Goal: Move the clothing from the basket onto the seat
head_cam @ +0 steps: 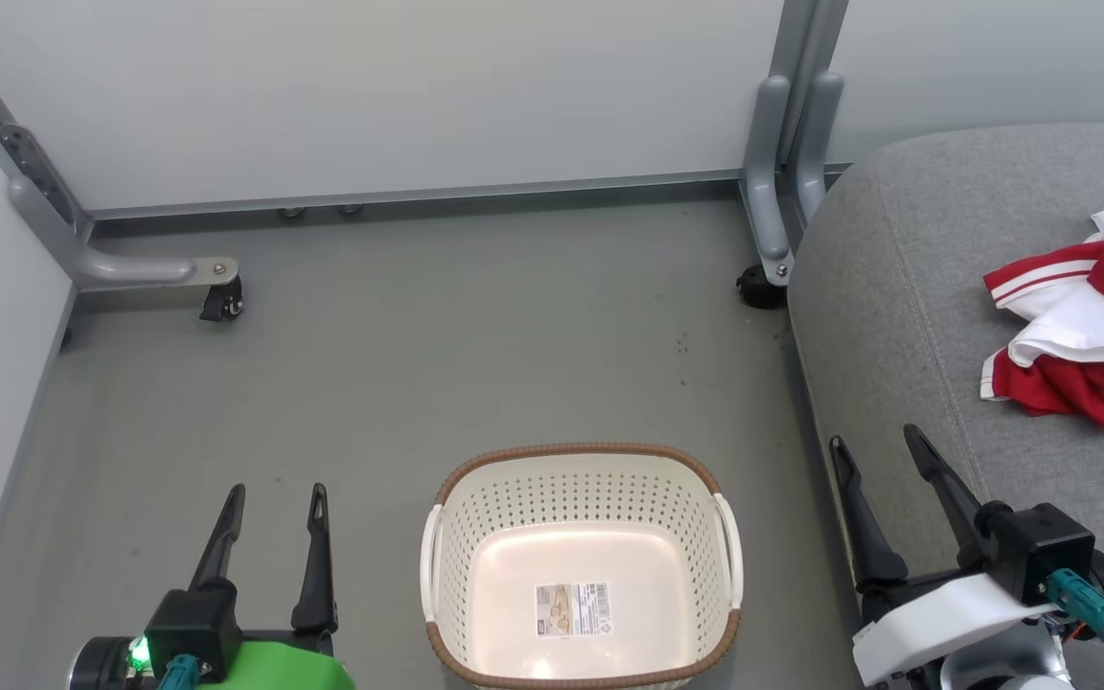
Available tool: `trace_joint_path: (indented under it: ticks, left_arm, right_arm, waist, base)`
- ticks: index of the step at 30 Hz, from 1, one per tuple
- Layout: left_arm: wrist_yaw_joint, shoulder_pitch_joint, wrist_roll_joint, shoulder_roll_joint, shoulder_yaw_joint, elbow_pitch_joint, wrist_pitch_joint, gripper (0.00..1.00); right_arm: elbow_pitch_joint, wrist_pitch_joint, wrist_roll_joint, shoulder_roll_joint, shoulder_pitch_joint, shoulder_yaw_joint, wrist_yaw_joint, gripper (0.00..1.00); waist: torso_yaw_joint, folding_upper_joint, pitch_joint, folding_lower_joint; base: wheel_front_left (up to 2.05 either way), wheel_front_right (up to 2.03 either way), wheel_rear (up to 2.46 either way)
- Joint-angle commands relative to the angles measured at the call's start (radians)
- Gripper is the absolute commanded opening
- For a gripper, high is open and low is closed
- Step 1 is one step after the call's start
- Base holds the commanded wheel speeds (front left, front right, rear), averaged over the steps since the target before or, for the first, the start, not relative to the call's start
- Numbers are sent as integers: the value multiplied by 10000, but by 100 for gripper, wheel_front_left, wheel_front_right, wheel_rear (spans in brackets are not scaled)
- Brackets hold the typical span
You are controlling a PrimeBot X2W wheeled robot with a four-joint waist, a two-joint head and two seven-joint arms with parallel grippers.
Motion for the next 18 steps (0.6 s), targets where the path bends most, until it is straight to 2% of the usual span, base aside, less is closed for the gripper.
trace_joint_path:
  ticks: [1,18]
  left_arm:
    - [-69,192,118,-23,77,45,-3,100]
    - [-452,291,197,-230,360,597,-3,100]
  right_arm:
    - [-17,42,84,-24,195,-23,-7,100]
    - [-128,125,212,-24,528,-100,-7,100]
  waist:
    - [-23,0,-157,1]
    - [-104,0,-310,1]
  base:
    - [0,0,0]
    - [0,0,0]
